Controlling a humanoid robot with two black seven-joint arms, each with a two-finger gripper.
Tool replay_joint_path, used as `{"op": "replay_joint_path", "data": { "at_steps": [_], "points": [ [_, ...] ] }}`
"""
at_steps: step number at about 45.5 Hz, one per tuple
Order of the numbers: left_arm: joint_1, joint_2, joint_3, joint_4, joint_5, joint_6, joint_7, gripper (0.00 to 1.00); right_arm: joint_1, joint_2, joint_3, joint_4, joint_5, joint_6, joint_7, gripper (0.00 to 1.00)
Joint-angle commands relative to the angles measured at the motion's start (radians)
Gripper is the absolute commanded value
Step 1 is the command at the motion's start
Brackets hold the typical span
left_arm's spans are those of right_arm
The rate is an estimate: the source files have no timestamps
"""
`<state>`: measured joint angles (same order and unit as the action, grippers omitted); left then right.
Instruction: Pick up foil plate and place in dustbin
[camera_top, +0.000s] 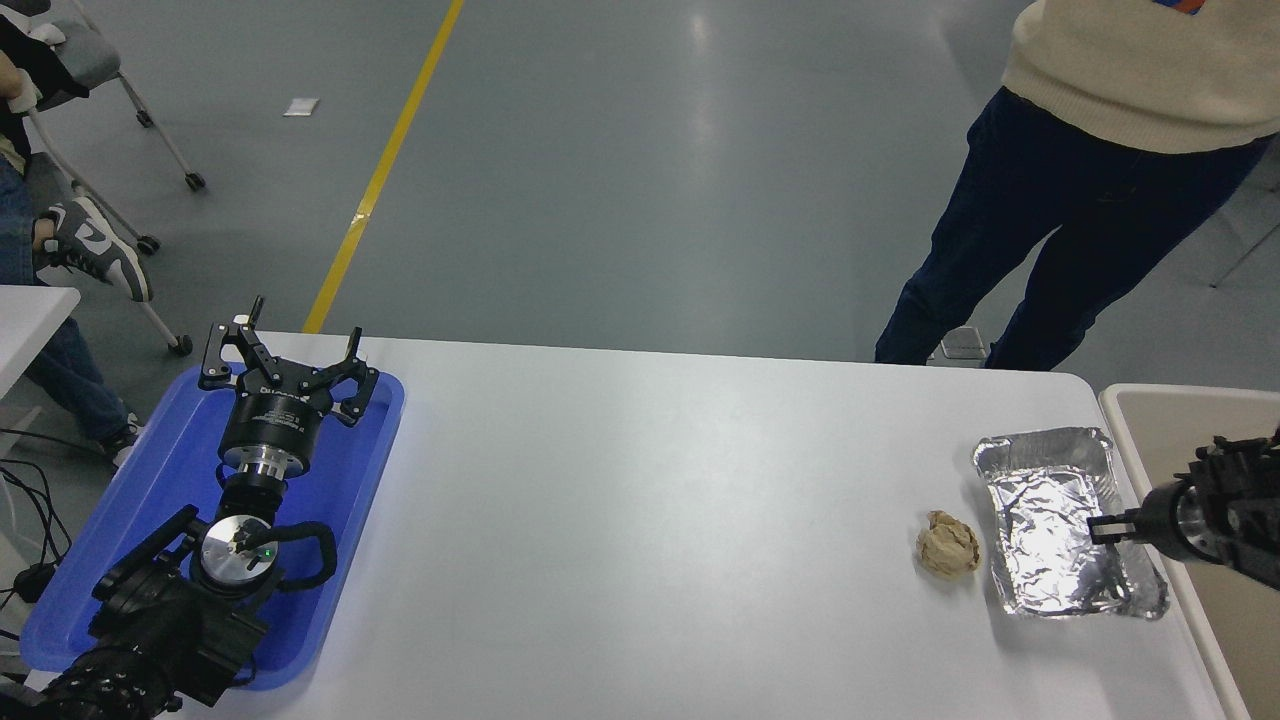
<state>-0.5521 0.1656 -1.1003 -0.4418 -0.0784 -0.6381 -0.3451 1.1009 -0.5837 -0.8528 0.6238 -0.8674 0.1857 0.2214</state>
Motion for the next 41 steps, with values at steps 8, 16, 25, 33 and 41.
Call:
{"op": "replay_joint_path", "data": {
  "at_steps": [8,16,25,33,41],
  "points": [
    [0.000,0.000,0.000,-0.002,0.002,-0.003,0.001,1.00,0.433,-0.156,-0.104,0.198,-0.096,0.222,0.032,0.00],
    [0.000,0.000,0.000,0.000,0.002,-0.003,0.001,1.00,0.703,-0.166,-0.236,0.330,-0.098,0.343,0.049,0.00],
    [0.000,0.000,0.000,0.000,0.002,-0.003,0.001,1.00,0.921,-0.163,-0.287,0.428,-0.098,0.523,0.050,0.00],
    [0.001,0.000,0.000,0.000,0.002,-0.003,0.001,1.00,1.017,-0.165,-0.292,0.458,-0.098,0.600,0.055,0.00],
    [0.001,0.000,0.000,-0.002,0.002,-0.003,0.003,1.00,1.045,-0.165,-0.295,0.461,-0.098,0.600,0.055,0.00]
  ]
}}
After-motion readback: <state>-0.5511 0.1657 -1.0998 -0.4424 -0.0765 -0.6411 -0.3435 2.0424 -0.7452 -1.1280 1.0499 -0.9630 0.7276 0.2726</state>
